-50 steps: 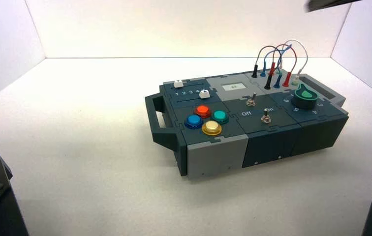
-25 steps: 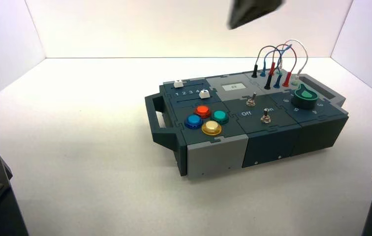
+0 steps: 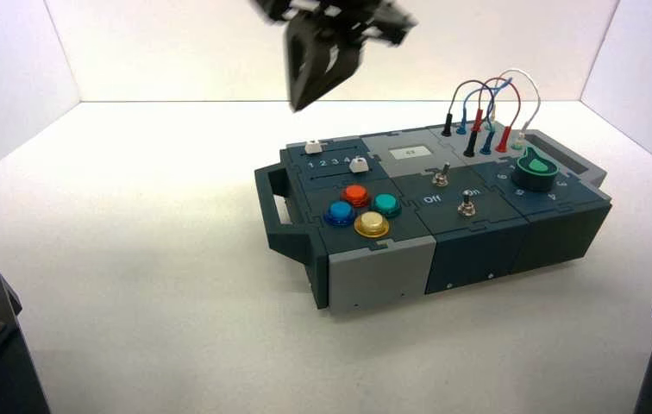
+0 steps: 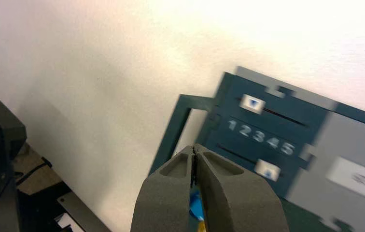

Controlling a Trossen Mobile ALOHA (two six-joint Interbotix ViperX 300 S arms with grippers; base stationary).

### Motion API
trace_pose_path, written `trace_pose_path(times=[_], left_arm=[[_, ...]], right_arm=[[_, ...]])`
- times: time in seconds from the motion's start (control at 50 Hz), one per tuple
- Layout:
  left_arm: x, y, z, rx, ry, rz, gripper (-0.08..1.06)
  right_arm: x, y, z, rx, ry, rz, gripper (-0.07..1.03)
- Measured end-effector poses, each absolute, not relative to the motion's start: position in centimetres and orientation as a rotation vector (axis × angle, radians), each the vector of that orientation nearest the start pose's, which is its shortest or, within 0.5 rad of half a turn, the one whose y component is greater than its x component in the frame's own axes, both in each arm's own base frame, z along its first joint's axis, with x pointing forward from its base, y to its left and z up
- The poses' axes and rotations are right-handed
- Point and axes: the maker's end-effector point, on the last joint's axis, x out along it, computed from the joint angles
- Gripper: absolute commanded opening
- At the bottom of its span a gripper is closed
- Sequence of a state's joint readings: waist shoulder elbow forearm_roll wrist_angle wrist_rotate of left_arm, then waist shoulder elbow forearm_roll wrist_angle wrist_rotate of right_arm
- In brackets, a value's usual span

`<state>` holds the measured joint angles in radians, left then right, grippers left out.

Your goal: Move the top slider to position 2.

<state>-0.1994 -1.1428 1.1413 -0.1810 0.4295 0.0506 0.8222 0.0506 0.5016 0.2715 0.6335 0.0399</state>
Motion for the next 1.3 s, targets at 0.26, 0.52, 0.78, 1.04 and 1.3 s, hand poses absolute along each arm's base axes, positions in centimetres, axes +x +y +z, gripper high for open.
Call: trace_pose_path(times=[0.26, 0.52, 0.78, 1.04, 1.3], left_arm=[[20.5, -5.5, 23.2, -0.085, 0.446, -0.247, -0.03], [20.5, -5.6, 23.2, -0.084, 0.448, -0.248, -0.03], [20.5, -5.6, 23.1, -0.084, 0.451, -0.248, -0.03], [20.5, -5.6, 23.2, -0.084, 0.448, -0.249, -0.03], [20.4, -5.6, 23.3, -0.084, 0.445, -0.249, -0.03]], right_arm=[[26.4, 32.6, 9.0, -0.18, 1.266, 0.693, -0.02], [27.2, 33.3, 7.6, -0.18, 1.282, 0.676, -0.02], [28.5, 32.8, 6.7, -0.165, 1.291, 0.639, -0.02], [30.0, 31.3, 6.6, -0.143, 1.291, 0.596, -0.02], [30.0, 31.2, 6.0, -0.147, 1.305, 0.589, -0.02]])
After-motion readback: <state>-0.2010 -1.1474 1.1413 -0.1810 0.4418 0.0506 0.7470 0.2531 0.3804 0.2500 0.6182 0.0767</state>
